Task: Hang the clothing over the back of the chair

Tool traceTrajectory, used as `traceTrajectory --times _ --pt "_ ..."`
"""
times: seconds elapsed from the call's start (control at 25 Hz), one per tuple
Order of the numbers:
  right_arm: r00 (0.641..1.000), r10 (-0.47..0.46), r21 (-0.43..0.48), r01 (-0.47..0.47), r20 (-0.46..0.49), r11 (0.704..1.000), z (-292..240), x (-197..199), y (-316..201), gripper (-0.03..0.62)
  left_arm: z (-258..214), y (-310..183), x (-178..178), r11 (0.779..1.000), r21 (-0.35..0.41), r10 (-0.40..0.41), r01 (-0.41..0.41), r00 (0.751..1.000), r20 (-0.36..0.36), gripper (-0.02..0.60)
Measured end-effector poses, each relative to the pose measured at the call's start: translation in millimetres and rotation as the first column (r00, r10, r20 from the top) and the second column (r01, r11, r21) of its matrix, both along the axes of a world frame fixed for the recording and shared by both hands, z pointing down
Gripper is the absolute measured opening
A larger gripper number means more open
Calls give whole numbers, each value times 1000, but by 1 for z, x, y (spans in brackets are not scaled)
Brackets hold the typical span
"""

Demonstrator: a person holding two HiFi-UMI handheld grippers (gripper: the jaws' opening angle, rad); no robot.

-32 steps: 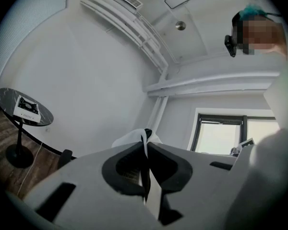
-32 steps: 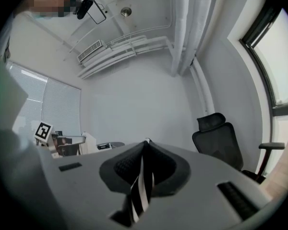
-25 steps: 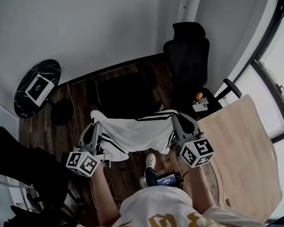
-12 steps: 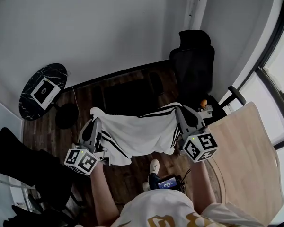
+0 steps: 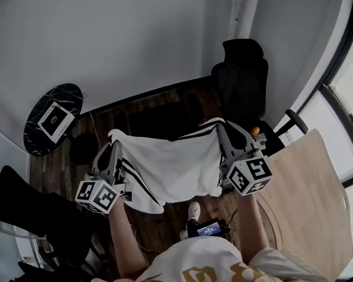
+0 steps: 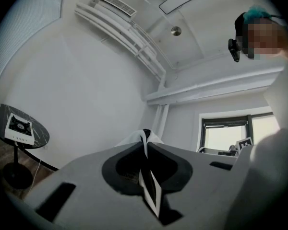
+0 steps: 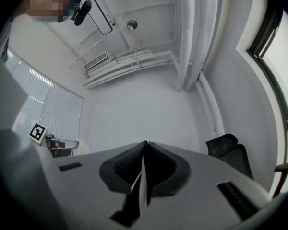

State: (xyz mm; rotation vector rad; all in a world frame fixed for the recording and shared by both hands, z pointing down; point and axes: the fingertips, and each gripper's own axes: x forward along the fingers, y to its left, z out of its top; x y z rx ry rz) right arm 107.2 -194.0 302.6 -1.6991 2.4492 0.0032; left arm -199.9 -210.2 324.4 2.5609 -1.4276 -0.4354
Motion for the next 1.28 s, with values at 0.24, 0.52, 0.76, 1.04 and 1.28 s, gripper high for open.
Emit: traceTrajectory --times 0.24,0.52,0.76,1.04,1.28 --pt "1000 -17 35 17 -7 999 -17 -5 -38 29 -5 -35 -10 999 -8 -40 41 998 46 37" --pt "999 -33 3 33 -12 999 -8 -9 -86 29 5 -76 -19 996 -40 -74 76 996 46 37" --pt "997 -64 -49 62 -48 997 15 -13 -130 29 38 -115 -19 990 -86 -101 114 984 148 37" --pt "990 -126 -150 116 -60 982 60 -18 -162 29 79 -138 -13 979 -163 -87 123 973 213 37" --pt "979 -190 -231 170 -68 958 98 -18 -184 29 120 -160 3 972 -219 -26 90 960 280 38"
